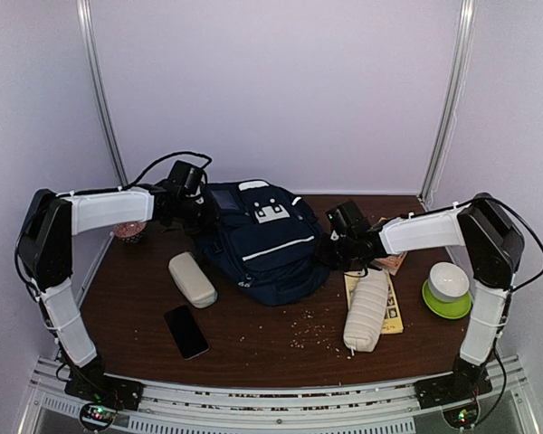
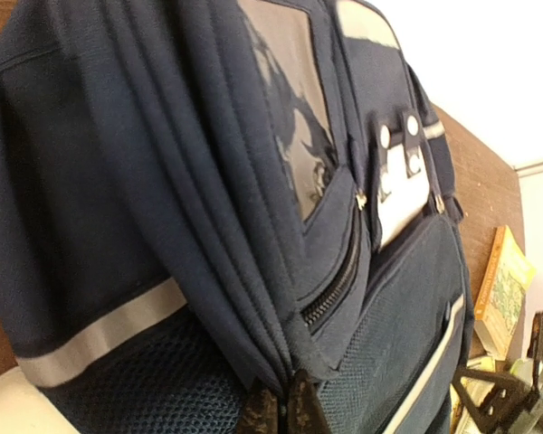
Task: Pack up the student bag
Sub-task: Adjust the student bag at the center of the board.
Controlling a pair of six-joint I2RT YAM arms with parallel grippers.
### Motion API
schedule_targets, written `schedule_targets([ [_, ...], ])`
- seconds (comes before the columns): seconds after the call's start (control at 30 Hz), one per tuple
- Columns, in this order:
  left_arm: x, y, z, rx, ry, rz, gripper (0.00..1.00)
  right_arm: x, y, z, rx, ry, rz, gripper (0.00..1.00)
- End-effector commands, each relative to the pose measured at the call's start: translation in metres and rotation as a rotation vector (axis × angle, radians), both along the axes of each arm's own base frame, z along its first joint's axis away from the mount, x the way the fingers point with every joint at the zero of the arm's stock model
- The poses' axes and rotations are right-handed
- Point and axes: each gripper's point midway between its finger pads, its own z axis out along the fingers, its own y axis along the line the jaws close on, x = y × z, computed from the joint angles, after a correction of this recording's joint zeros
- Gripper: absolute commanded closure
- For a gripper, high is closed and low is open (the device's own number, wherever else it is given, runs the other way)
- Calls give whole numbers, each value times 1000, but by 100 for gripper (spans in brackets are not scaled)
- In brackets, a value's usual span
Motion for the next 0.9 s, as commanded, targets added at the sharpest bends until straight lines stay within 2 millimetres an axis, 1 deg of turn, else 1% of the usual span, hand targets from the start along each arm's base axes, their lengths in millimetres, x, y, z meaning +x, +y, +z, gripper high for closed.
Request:
schedule_targets([
  [0.0,-16,-54,-2,-92,-7,-150,100,32,-10,13,-108,-77,14,87],
  [0.07,-18,-58,-12,-88,15,-160,100,37,-13,17,-144,-87,29,85],
  [0.1,-19,-59,-16,-85,23,-166,100,38,-13,19,-161,-90,41,82],
  [0.13,-20,-59,-19,-80,32,-169,100,39,-13,23,-174,-93,51,77],
  [0.17,-21,-57,-20,-71,33,-170,100,37,-15,26,-187,-91,59,68],
  [0.2,-21,-56,-20,-62,31,-174,94,36,-16,31,-192,-99,62,63],
  [0.23,-22,-55,-19,-51,25,-178,86,35,-18,36,-194,-108,63,56],
  [0.3,-23,-51,-14,-24,10,-189,61,32,-21,47,-196,-127,64,48],
  [0.33,-24,-49,-10,-13,2,-194,53,30,-22,52,-201,-137,67,45],
  [0.37,-25,-47,-7,0,-5,-199,45,28,-23,59,-206,-147,69,43],
  [0.43,-29,-43,-1,21,-13,-207,36,24,-26,74,-211,-171,73,39],
  [0.57,-40,-27,11,82,-33,-212,29,9,-31,93,-257,-210,104,36],
  [0.6,-45,-19,13,108,-37,-208,23,4,-32,96,-278,-221,118,36],
  [0.63,-49,-12,16,132,-44,-205,20,-1,-32,100,-298,-236,131,36],
  [0.67,-54,-6,17,155,-50,-203,19,-7,-32,102,-317,-247,148,36],
  [0.77,-70,10,17,226,-61,-207,18,-26,-17,108,-328,-279,222,39],
  [0.8,-75,12,16,238,-61,-218,20,-32,-8,107,-321,-285,250,41],
  [0.87,-87,11,7,253,-47,-250,23,-46,13,105,-308,-291,311,45],
])
